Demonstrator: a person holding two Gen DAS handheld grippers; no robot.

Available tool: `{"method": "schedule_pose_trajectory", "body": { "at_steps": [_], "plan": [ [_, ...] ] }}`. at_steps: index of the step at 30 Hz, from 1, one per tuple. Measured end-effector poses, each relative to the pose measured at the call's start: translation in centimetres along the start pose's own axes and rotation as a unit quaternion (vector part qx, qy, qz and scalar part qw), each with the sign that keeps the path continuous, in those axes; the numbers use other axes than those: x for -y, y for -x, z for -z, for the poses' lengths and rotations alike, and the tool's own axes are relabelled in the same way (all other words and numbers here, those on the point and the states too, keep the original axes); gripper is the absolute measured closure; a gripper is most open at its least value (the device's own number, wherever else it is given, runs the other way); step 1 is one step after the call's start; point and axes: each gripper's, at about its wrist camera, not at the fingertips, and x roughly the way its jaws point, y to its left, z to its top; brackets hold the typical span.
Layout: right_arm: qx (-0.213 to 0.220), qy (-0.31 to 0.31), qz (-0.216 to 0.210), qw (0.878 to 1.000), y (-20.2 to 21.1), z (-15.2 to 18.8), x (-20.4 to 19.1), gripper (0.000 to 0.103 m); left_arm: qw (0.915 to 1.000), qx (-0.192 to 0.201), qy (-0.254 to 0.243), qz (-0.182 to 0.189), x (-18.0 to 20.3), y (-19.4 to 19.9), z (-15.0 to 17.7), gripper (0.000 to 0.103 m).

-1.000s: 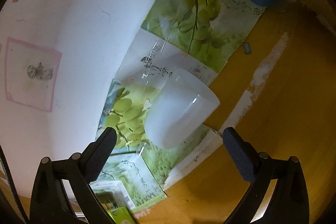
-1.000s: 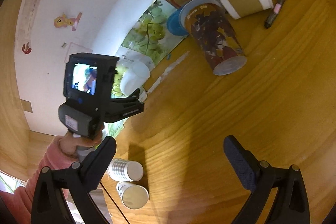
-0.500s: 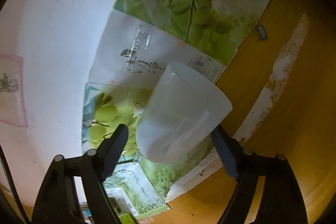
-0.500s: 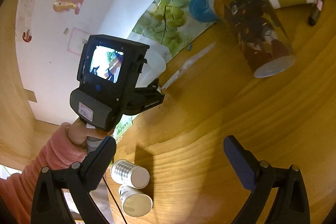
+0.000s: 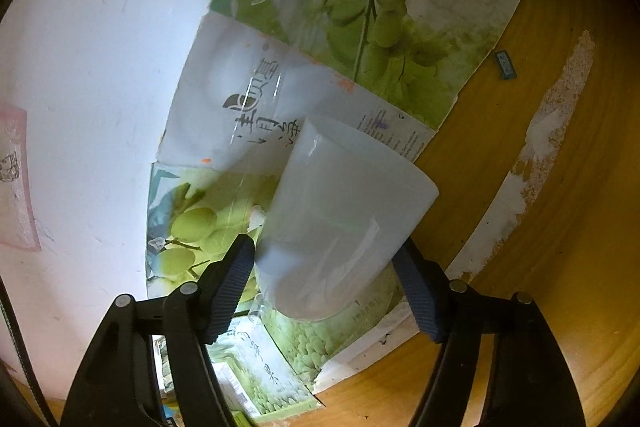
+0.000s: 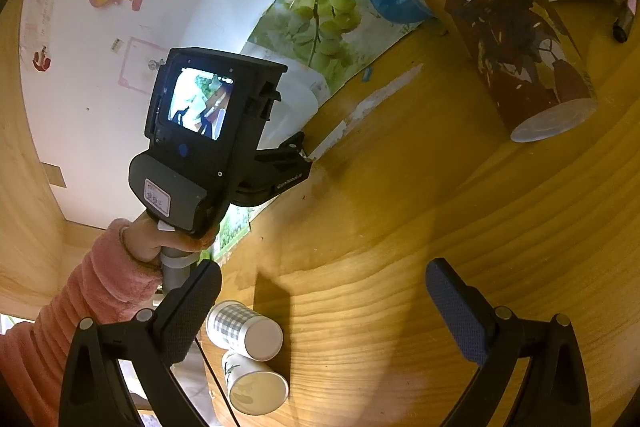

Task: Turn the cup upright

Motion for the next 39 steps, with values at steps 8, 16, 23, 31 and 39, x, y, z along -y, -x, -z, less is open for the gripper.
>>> {"method": "schedule_pose_trajectory", "body": {
  "at_steps": [8,16,23,31,39],
  "plan": [
    [-0.011,0.014,0.004,1.000,0.2,0.0,-0.5,0.000,0.9990,-0.013,0.025,0.034,-1.4,1.9,0.4,0.032],
    [-0.011,0.039,0.020,0.999,2.1,0.3,-1.3,0.000,0.9881,-0.029,0.097,0.117,-3.4,7.4,1.4,0.035],
    [-0.002,0.056,0.026,0.998,4.6,1.5,-2.2,0.000,0.9588,-0.041,0.181,0.215,-5.0,11.5,4.6,0.037],
    [-0.023,0.099,0.038,0.994,6.8,4.1,-3.3,0.000,0.8847,-0.056,0.300,0.352,-3.2,14.3,10.8,0.037],
    [-0.061,0.122,0.064,0.989,7.3,9.5,-3.7,0.000,0.8346,-0.042,0.367,0.409,-0.6,16.6,17.0,0.037]
  ]
}}
